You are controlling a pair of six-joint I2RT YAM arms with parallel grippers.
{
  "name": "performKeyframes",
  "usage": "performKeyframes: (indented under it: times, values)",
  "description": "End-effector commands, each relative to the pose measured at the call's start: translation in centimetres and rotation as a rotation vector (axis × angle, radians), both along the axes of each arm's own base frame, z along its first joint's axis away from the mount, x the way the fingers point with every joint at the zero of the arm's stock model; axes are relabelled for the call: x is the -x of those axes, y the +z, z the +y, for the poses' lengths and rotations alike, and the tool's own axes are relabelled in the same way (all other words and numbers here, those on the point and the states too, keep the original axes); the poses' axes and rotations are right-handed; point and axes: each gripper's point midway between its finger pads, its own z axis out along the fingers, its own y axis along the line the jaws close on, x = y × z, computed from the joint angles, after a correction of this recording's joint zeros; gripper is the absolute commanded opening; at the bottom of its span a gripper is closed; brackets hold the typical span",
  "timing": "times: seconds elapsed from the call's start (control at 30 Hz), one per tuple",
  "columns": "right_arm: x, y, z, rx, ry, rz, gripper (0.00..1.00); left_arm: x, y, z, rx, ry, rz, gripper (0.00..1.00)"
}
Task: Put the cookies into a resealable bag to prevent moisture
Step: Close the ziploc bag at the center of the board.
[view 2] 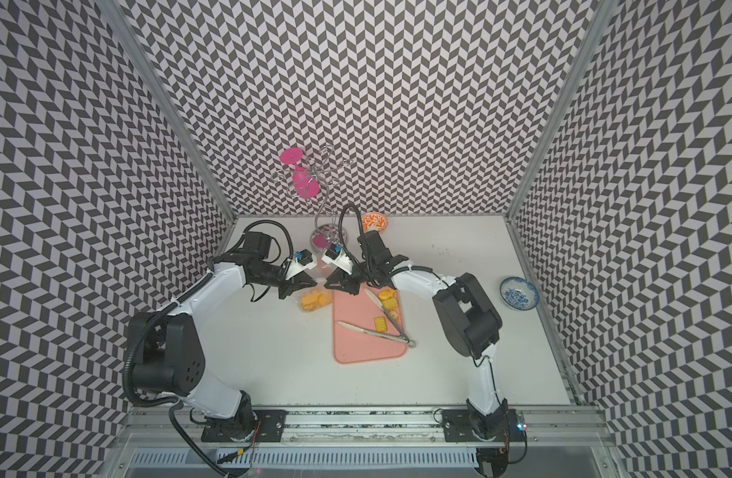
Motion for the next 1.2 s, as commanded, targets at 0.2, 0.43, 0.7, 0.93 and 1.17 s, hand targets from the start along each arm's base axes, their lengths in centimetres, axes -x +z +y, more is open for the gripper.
performKeyframes:
  times: [0.2, 0.43, 0.7, 0.93, 1.17]
  values:
    - [0.0, 3.7, 1.5, -0.186, 0.081, -0.103, 0.28, 1.1, 2.2, -1.0, 0.150, -0.063, 0.046, 0.00]
    - [0.7, 2.8, 1.6, -0.176, 0.117, -0.047, 0.08, 0.6, 2.3, -0.7, 0.168, -0.052, 0.064, 0.00]
    - [1.0, 2.9, 1.6, -0.191, 0.129, 0.010, 0.00, 0.3, 1.7, -0.2, 0.129, -0.023, 0.047, 0.19]
    - [1.1, 2.7, 1.8, -0.181, 0.125, 0.118, 0.00, -0.4, 1.9, -0.5, 0.139, -0.039, -0.002, 0.29]
    - [0.5, 2.5, 1.6, -0.173, 0.111, 0.159, 0.00, -0.4, 1.1, -0.7, 0.147, -0.053, 0.048, 0.14]
